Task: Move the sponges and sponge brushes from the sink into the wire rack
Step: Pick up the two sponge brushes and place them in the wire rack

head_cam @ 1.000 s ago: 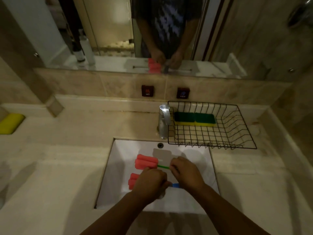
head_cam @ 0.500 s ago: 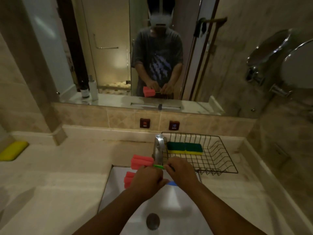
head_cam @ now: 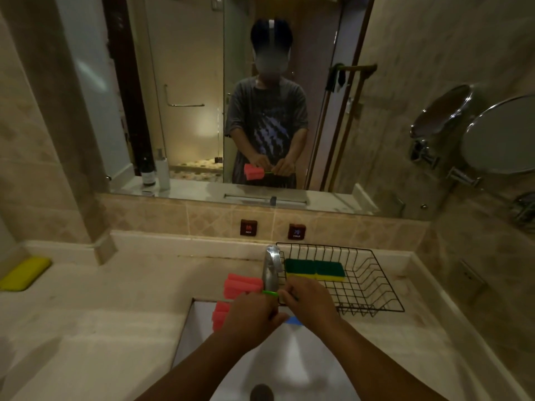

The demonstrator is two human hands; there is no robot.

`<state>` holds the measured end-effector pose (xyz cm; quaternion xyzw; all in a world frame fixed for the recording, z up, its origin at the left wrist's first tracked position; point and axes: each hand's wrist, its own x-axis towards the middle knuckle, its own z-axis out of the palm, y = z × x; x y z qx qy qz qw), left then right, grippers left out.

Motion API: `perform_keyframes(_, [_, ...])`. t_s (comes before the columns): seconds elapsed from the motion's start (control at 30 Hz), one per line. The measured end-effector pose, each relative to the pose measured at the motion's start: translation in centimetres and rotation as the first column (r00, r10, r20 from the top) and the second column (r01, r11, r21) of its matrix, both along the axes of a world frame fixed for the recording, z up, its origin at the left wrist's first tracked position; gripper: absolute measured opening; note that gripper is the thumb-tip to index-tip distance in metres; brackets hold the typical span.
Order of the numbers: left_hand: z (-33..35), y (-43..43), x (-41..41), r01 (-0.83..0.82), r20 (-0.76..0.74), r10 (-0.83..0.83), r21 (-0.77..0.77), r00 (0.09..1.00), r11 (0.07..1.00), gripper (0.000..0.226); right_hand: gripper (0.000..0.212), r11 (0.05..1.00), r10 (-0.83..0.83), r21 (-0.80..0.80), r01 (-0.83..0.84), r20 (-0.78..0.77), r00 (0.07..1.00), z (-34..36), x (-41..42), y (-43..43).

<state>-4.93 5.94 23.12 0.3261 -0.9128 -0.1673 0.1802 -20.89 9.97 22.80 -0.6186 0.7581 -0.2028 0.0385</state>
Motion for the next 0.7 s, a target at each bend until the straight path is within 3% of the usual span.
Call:
perform_keyframes(0.43, [-0.8,0.1,-1.5,0.024,-0.013,-0.024,0.009,1.0,1.0,0.026,0.018,0.999,-0.042,0.025,0.041,0.01,0.999,0.1,-1.0,0.7])
perform_keyframes(0.7, [-1.1,0.1,-5.3,0.074,-0.013,-0.073,0.093,0.997,0.993,0.021,0.02,0.997,-0.072,0.021,0.071,0.063,0.995,-1.0,-5.0,1.4])
